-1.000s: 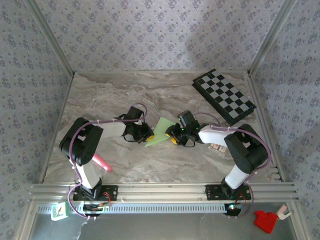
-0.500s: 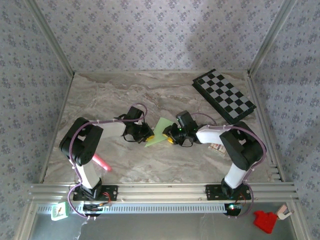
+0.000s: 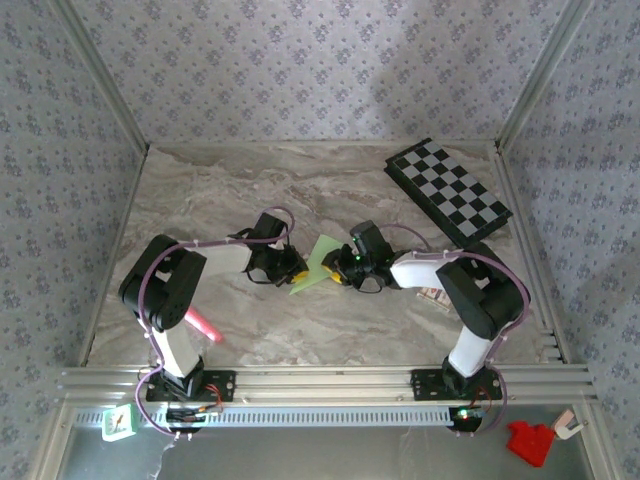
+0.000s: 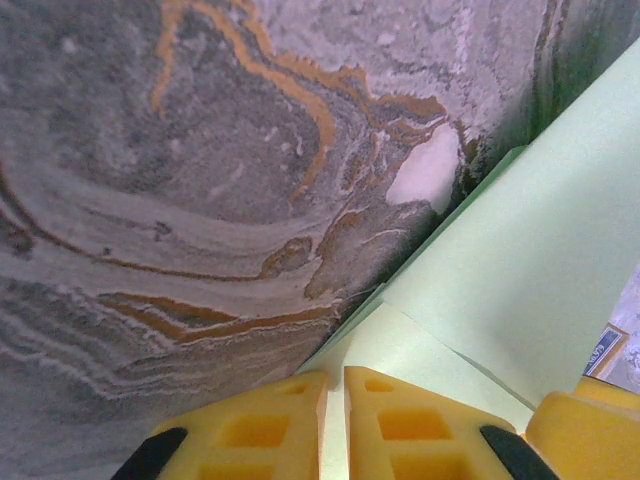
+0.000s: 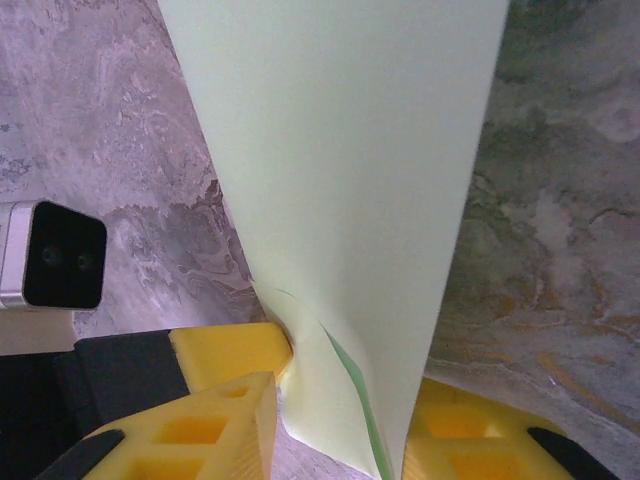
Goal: Fold a paper plane with a square sheet of paper (pick it up from the middle)
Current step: Fold the wing for the fifth time at the center of the table.
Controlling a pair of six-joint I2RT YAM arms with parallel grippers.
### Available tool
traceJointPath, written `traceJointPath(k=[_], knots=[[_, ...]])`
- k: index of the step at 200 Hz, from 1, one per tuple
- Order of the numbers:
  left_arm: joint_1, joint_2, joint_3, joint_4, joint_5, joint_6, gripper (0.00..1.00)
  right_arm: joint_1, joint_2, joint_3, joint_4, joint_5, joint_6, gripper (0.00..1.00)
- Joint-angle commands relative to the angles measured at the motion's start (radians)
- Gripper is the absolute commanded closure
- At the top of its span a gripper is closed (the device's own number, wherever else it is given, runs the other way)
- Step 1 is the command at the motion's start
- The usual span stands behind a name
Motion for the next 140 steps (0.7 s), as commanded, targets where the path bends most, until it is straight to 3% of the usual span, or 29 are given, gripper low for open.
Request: traceJointPath(k=[1, 87, 140], knots=[[-0.003, 0.007, -0.025, -0.076, -0.008, 0.002, 0.85, 0.007, 0.014, -0.008, 0.005, -0.007, 0.007, 0.69], [-0.003, -0.040, -0.012, -0.085, -0.022, 0.030, 0.81, 0.007, -0.020, -0.023, 0.002, 0.018, -0.008, 0.91], [-0.019, -0.163, 0.009, -0.074, -0.090, 0.211, 0.62, -0.008, -0.070, 0.013, -0.108, 0.030, -0.067, 0.97]])
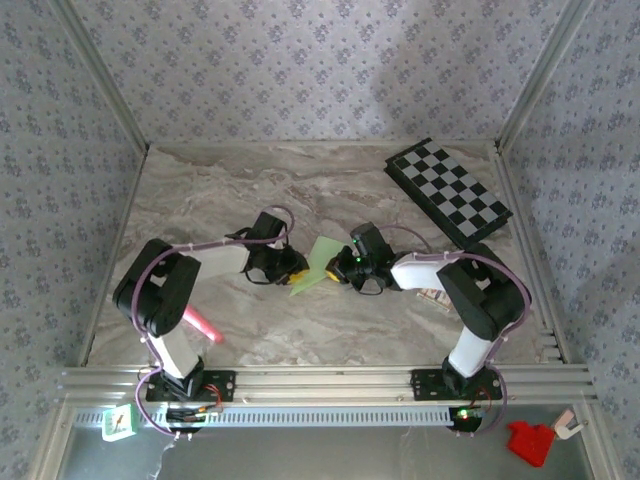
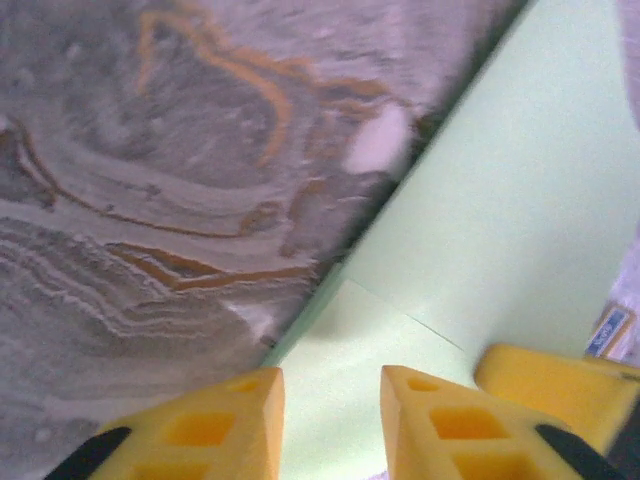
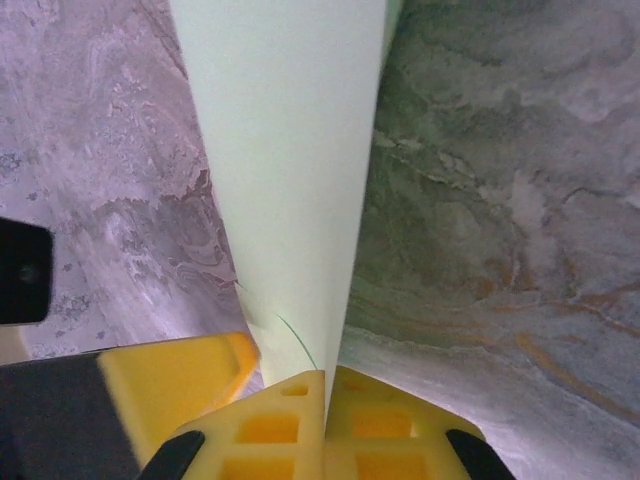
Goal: Fold a paper plane with a square sheet of paper (pick it up from the middle)
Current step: Fold the wing for the fifth time at the center of the table.
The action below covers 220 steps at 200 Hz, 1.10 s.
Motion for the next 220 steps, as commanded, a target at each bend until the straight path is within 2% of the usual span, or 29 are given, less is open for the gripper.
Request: traceJointPath(k=[1, 47, 70, 146, 220], knots=[[-0.017, -0.085, 0.010, -0.024, -0.051, 0.133, 0.62, -0.011, -0.046, 0.026, -0.089, 0.024, -0.047, 0.97], [-0.084, -0.155, 0.003, 0.003, -0.144, 0.392, 0.44, -0.040, -0.080, 0.047, -0.182, 0.018, -0.066, 0.97], [-0.119, -0.161, -0.011, 0.030, -0.191, 0.483, 0.40, -0.057, -0.085, 0.062, -0.218, 0.008, -0.067, 0.97], [-0.265, -0.139, -0.036, 0.109, -0.358, 0.830, 0.42, -0.093, -0.091, 0.083, -0.237, -0.035, -0.049, 0.96], [-0.319, -0.053, -0.033, 0.168, -0.409, 1.017, 0.43, -0.114, -0.091, 0.092, -0.234, -0.070, -0.036, 0.96]])
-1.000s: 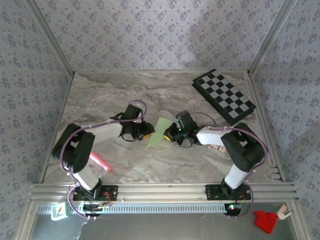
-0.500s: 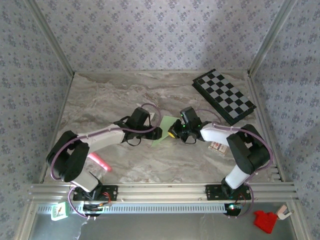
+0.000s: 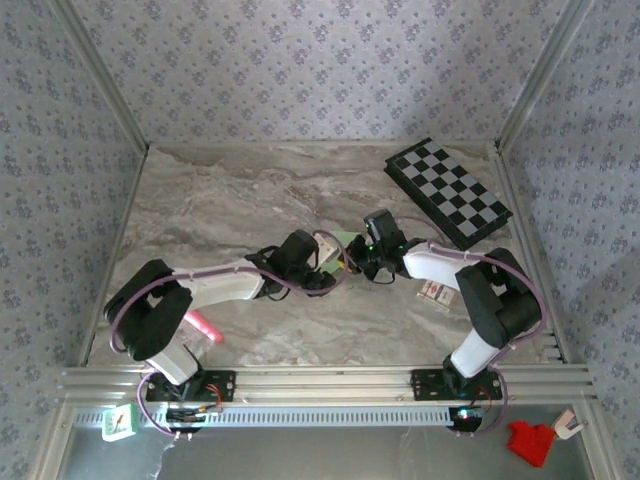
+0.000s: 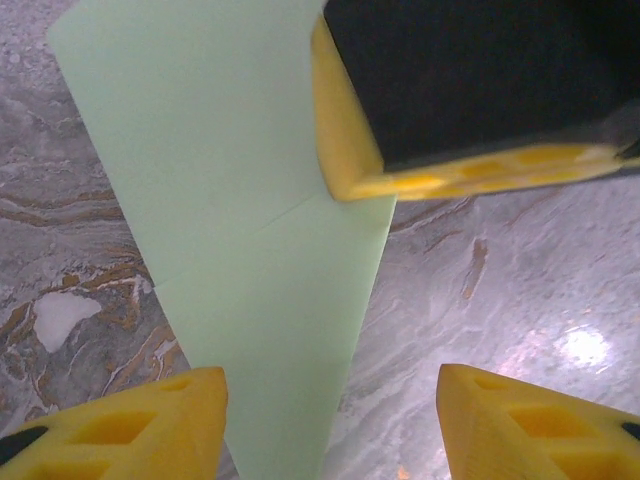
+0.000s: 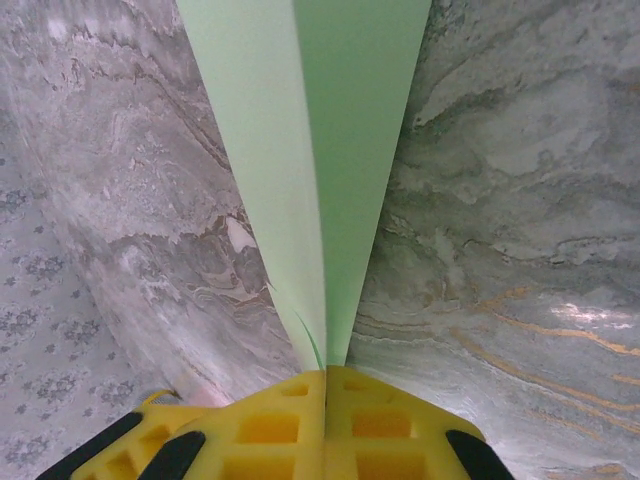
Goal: Fold a paper plane with a square sheet of paper (pick it up from the middle)
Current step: Fold the wing for the fifth time at the center of the table.
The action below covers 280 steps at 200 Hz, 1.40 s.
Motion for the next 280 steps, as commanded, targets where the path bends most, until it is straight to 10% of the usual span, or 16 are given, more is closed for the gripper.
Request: traceJointPath(k=[1, 194, 280], knots=[[-0.010, 0.026, -0.001, 0.033, -0.038, 0.105, 0.44, -0.008, -0.025, 0.022, -0.021, -0.027, 0.008, 0.96], [-0.011, 0.091, -0.037, 0.140, -0.007, 0.173, 0.73, -0.032, -0.027, 0.008, -0.011, -0.062, 0.025, 0.91], [-0.009, 0.085, -0.041, 0.145, 0.019, 0.186, 0.80, -0.048, -0.013, 0.018, -0.067, -0.047, -0.005, 0.66]])
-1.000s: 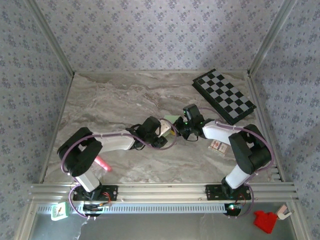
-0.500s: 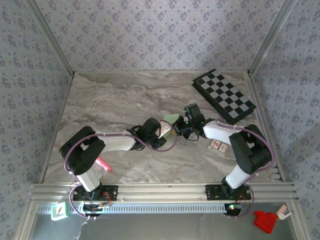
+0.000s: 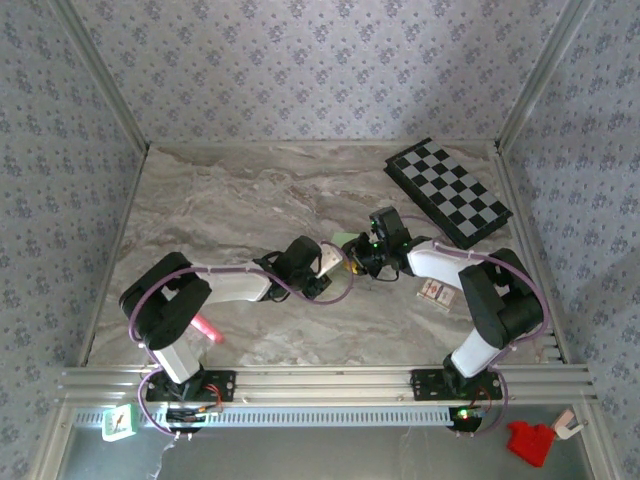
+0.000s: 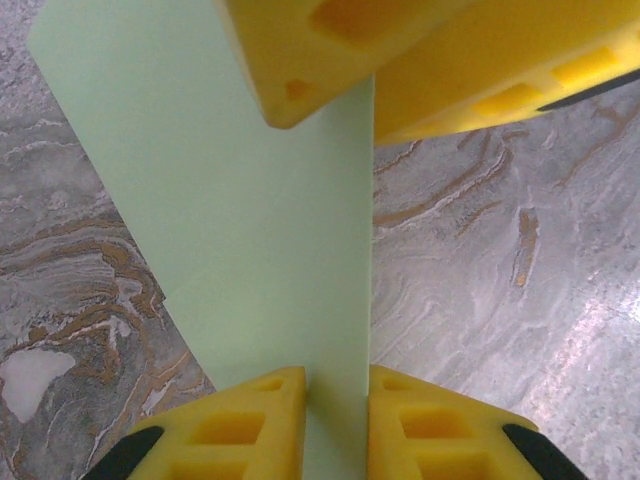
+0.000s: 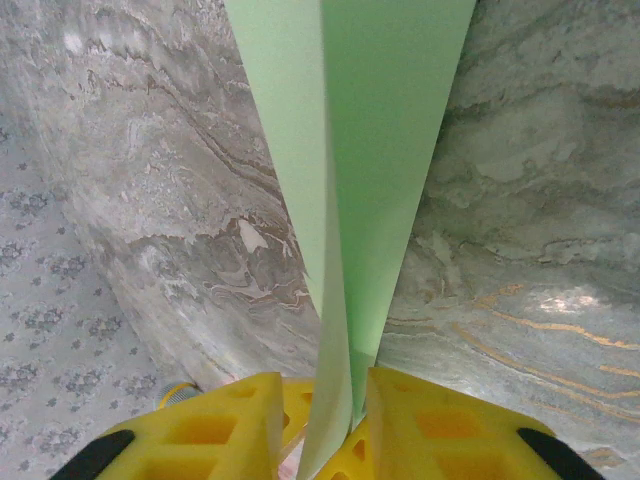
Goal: Fold a paper plane with a square sheet of paper (pick it up from the middle)
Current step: Fold the wing for the fifth time at the center of the table.
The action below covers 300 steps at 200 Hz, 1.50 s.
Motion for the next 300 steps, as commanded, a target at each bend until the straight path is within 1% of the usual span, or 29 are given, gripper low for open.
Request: traceJointPath(k=[1, 40, 69, 94, 117, 163, 194, 246, 264, 285, 300], knots=[[-0.004, 0.002, -0.007, 0.022, 0.032, 0.022, 0.80, -0.010, -0.003, 0.018, -0.054, 0.002, -0.016, 0.66], [-0.003, 0.005, -0.004, 0.017, 0.059, 0.025, 0.85, -0.024, 0.030, 0.062, -0.109, -0.006, -0.068, 0.60], [0.001, 0.005, 0.007, -0.004, 0.080, 0.026, 0.92, -0.027, 0.052, 0.076, -0.121, -0.017, -0.087, 0.59], [0.005, 0.002, 0.012, -0.018, 0.099, 0.025, 0.94, -0.029, 0.065, 0.088, -0.140, -0.026, -0.096, 0.57], [0.007, 0.000, 0.014, -0.023, 0.107, 0.028, 0.95, -0.028, 0.075, 0.103, -0.172, -0.032, -0.106, 0.55], [0.007, 0.005, 0.015, -0.022, 0.098, 0.034, 0.93, -0.030, 0.103, 0.119, -0.213, -0.049, -0.106, 0.55], [0.007, 0.005, 0.015, -0.024, 0.088, 0.047, 0.92, -0.034, 0.107, 0.120, -0.241, -0.064, -0.102, 0.58], [0.008, 0.008, 0.013, -0.028, 0.079, 0.071, 0.87, -0.041, 0.097, 0.130, -0.280, -0.074, -0.091, 0.68], [0.007, 0.008, 0.014, -0.028, 0.083, 0.076, 0.86, -0.043, 0.091, 0.132, -0.288, -0.072, -0.091, 0.73], [0.007, 0.011, 0.014, -0.028, 0.087, 0.080, 0.85, -0.043, 0.089, 0.133, -0.290, -0.069, -0.086, 0.82], [0.007, 0.013, 0.014, -0.028, 0.090, 0.083, 0.83, -0.043, 0.087, 0.144, -0.300, -0.071, -0.092, 0.86]])
